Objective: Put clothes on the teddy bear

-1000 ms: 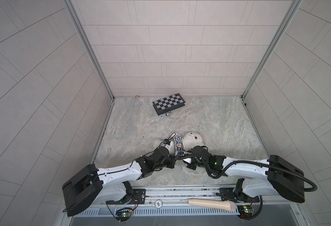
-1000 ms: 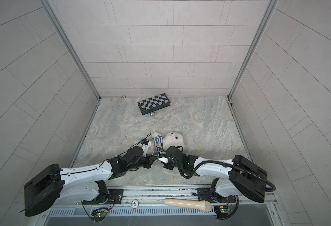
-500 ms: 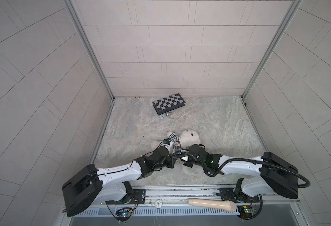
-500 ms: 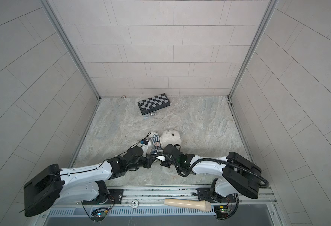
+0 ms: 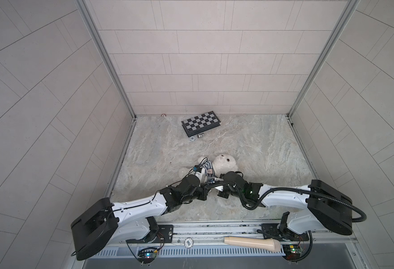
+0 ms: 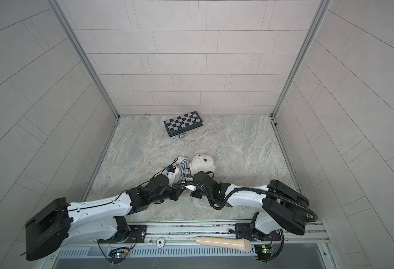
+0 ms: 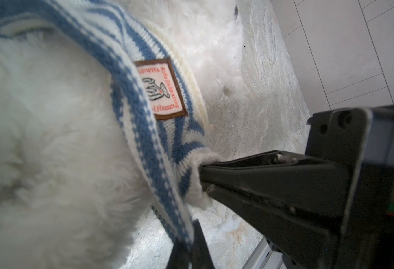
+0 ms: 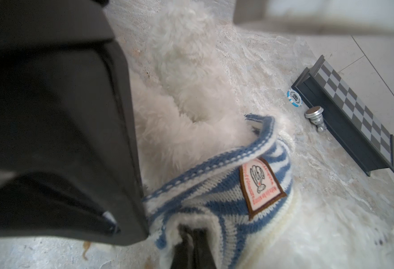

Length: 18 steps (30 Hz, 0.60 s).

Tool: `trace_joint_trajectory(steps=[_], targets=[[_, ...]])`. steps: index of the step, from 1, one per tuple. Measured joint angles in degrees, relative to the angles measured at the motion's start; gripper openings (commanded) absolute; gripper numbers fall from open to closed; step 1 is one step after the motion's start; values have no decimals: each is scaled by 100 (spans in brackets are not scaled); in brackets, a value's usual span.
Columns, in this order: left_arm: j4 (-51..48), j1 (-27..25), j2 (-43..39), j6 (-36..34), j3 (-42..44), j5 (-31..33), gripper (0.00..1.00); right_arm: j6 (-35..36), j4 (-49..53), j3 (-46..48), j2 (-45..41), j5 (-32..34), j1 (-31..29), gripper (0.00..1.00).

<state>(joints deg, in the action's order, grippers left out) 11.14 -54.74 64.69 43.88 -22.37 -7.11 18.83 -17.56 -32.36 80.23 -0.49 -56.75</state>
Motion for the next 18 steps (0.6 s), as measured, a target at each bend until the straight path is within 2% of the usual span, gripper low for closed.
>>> trace_joint_trajectory(steps=[10, 18], targets=[[-289, 317, -170, -136, 0, 63, 0, 162, 299, 358, -1095, -35, -22, 0], [-439, 431, -177, -232, 0, 42, 0, 219, 387, 678, -1711, -323, -61, 0]])
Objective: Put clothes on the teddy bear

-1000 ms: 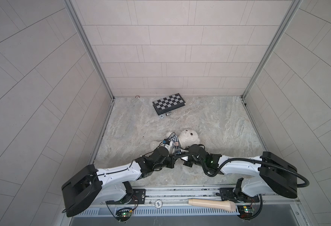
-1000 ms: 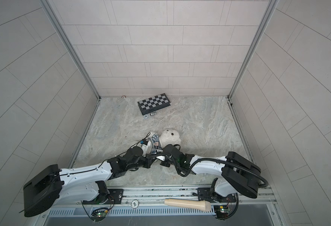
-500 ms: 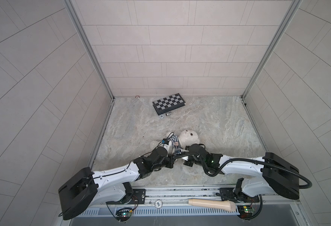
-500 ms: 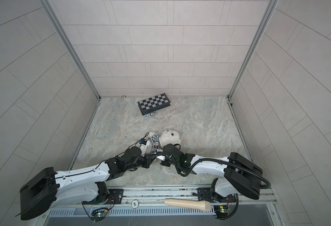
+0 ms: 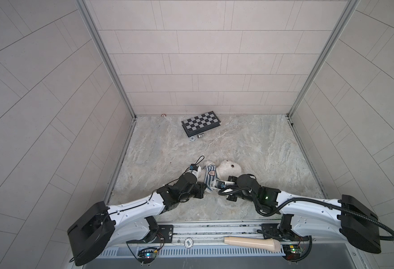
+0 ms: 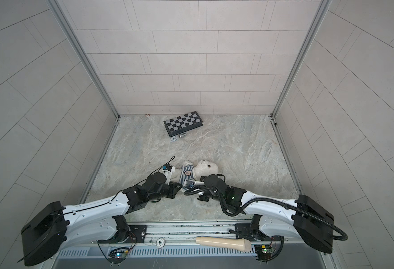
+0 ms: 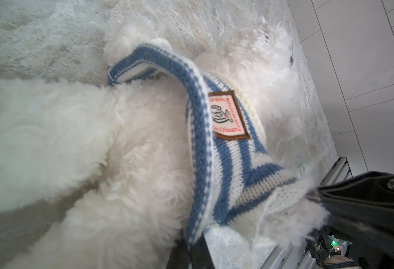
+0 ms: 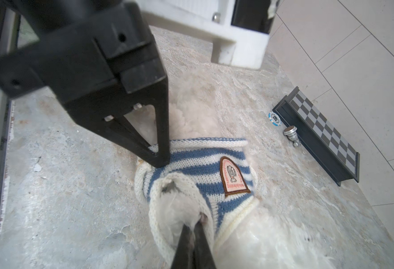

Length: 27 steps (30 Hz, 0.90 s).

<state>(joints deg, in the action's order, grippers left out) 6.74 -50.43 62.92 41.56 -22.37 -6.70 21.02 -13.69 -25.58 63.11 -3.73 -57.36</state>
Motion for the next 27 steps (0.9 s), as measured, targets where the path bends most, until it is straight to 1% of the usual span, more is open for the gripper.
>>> trace_joint_trajectory(steps=[6, 9, 13, 19, 23, 27], targets=[[-46, 81, -4, -122, 0, -15, 0, -17, 9, 162, -396, -315, -70, 0], [-50, 87, -2, -251, 0, -37, 0, -188, -13, 210, -579, -424, -76, 0], [52, 33, -13, -446, 0, -81, 0, -682, -192, 210, -599, -339, -76, 0], [249, -221, -267, -651, 7, -122, 0, -1532, -542, 214, -562, 37, -76, 0], [334, -262, -588, -678, 92, -101, 0, -1915, -529, 212, -640, 295, -74, 0], [343, -262, -754, -752, 133, -48, 0, -2288, -564, 212, -813, 291, -52, 0]])
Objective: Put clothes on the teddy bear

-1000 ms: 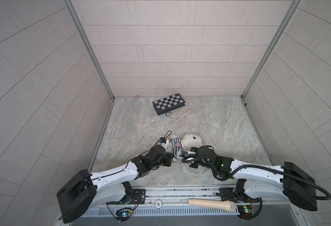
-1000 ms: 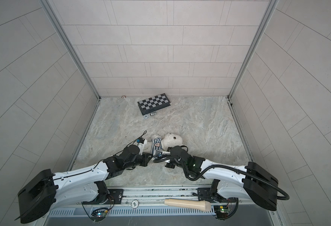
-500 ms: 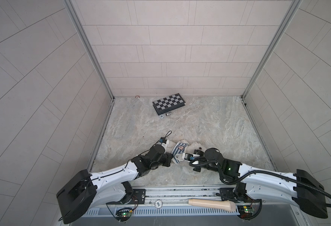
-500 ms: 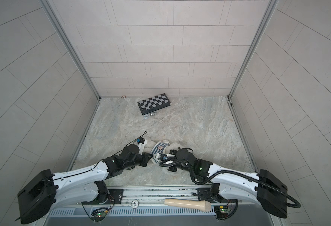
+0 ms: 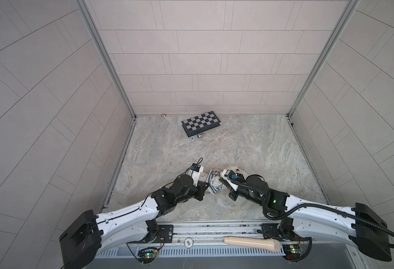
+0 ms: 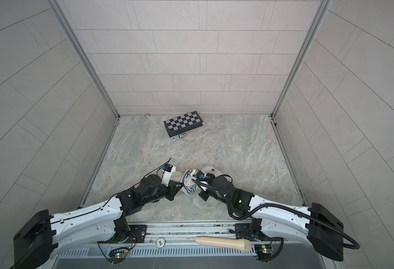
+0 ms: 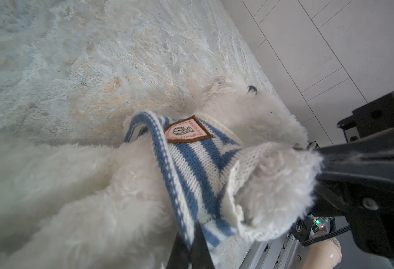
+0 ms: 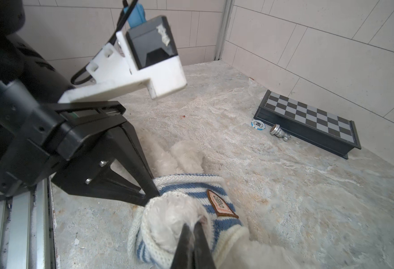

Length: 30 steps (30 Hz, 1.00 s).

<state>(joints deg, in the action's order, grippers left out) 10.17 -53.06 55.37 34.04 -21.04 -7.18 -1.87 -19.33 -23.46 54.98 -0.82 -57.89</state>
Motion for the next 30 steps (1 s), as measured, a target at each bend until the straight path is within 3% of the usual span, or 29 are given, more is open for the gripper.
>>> trace_joint_trajectory(steps=[14, 23, 26, 30], targets=[[372, -15, 208, -31, 61, 122, 1, -953, -37, 2, -297, -111, 170, 0], [-61, -129, -409, -420, 33, 15, 49, -713, -149, 87, -72, -20, 170, 0], [-439, -186, -791, -634, -85, -20, 52, -520, -190, 155, -72, -98, 170, 0], [-798, -210, -1104, -898, -352, -109, 41, -249, -229, 186, -66, -396, 170, 0]])
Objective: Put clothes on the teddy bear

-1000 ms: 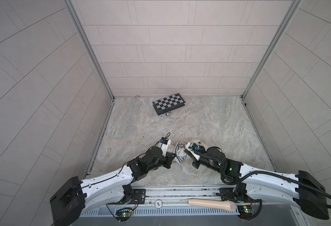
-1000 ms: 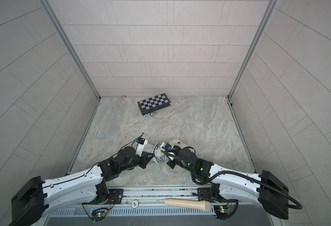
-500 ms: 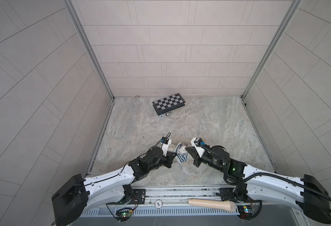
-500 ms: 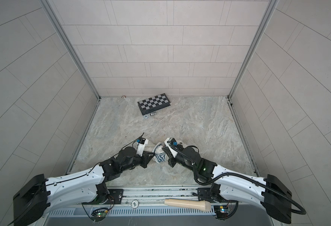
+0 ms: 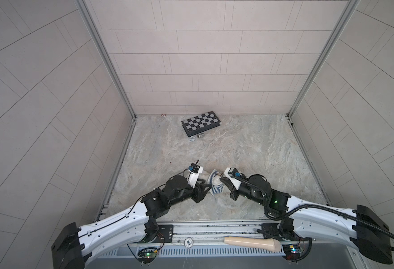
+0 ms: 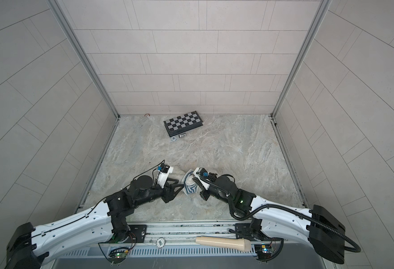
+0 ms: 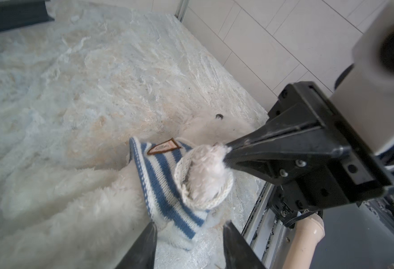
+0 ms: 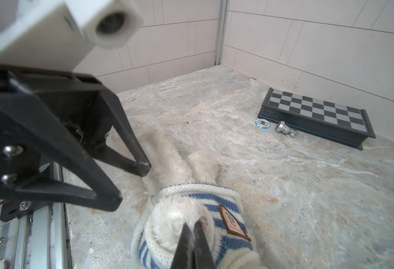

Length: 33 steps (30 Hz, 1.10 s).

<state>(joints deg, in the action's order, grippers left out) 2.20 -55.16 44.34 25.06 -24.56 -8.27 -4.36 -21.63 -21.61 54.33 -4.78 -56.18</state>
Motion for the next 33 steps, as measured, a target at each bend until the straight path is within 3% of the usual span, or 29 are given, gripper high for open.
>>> trace_joint_trajectory(steps=[5, 9, 14, 28, 33], targets=[[-160, 0, 308, -275, -466, -219, 43, 251, 7, 0, 59, -319, 2, 0], [-133, 0, 522, -442, -501, -358, 49, 341, 22, -2, 98, -437, 11, 0], [-140, 0, 682, -616, -501, -461, 48, 402, 13, -2, 131, -553, 11, 0], [2, 0, 1130, -835, -501, -546, 30, 531, 96, -129, 131, -872, 28, 0], [13, -22, 1226, -876, -520, -588, 11, 560, 140, -133, 162, -918, 48, 0]])
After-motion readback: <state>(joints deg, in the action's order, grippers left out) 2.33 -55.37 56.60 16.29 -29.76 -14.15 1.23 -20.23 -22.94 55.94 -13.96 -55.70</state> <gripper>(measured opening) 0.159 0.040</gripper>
